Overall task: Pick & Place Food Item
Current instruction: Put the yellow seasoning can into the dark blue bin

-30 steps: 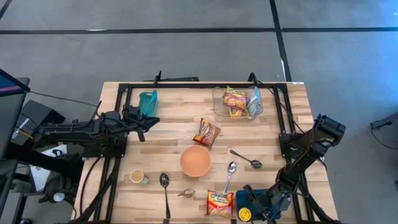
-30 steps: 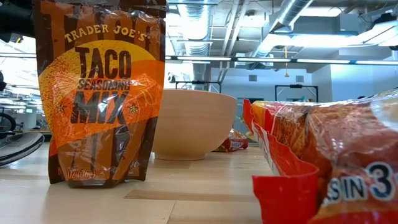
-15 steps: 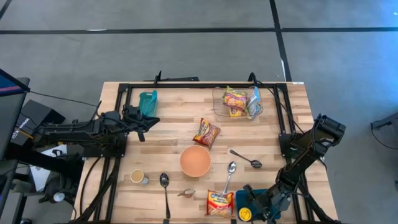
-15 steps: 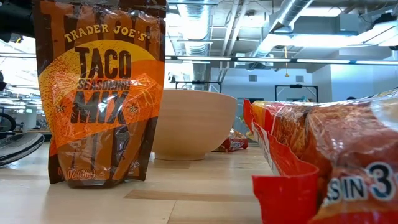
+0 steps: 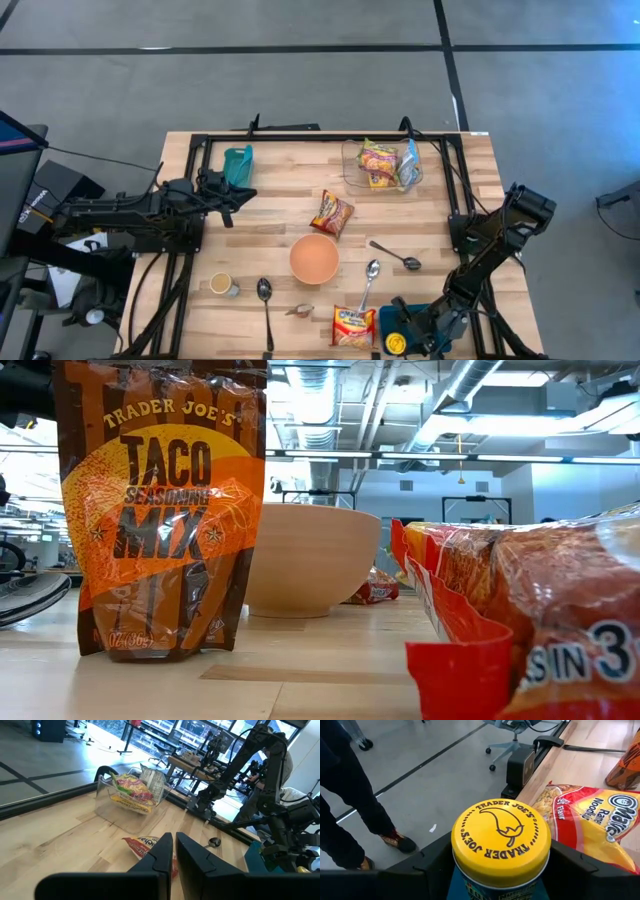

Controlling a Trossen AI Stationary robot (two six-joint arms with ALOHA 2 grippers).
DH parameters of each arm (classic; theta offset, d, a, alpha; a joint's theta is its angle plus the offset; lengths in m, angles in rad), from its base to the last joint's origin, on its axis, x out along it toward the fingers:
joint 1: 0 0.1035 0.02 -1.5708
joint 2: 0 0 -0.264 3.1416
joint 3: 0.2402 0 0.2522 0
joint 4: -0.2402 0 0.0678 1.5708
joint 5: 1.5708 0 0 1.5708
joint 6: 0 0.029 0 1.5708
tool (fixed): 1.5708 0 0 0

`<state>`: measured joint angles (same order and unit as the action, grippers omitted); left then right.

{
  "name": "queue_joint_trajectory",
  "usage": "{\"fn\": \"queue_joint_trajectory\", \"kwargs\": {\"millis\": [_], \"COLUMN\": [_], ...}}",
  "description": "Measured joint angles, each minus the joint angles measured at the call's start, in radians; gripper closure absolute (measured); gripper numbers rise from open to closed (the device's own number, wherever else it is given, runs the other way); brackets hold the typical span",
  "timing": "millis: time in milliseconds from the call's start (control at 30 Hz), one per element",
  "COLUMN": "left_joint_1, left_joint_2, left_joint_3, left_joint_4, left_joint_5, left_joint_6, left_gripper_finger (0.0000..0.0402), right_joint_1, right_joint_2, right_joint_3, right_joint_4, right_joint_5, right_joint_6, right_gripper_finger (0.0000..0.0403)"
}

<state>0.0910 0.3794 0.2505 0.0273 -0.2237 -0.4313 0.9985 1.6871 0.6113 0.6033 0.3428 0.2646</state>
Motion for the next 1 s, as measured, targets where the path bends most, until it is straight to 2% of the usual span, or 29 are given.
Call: {"fn": "queue_joint_trajectory", "kwargs": {"millis": [467,567,733,1000], "left_joint_1": [0.000,0.000,0.000,0.000], "left_joint_2": [0.000,0.000,0.000,0.000], "left_joint_3": [0.000,0.000,0.000,0.000], "left_joint_4": [0.000,0.000,0.000,0.000], "left_joint_5": [0.000,0.000,0.000,0.000], "left_joint_6": [0.000,0.000,0.000,0.000], "left_gripper_finger": [0.0385,0.0385,0.0385,0.0385], "right_joint_1": [0.001,0.001,0.009,0.010], "right_joint_2": [0.000,0.000,0.000,0.000], "right_joint_3": [-0.001,-0.001,-0.001,-0.001], "right_joint_4": [0.002,0.005,0.009,0.011], "right_joint_5": [0.033,0.066,0.105,0.104], "right_joint_6": [-0.002,-0.002,0.106,0.095], "right_gripper_finger": [0.0157,0.0157,0.0157,0.0157]}}
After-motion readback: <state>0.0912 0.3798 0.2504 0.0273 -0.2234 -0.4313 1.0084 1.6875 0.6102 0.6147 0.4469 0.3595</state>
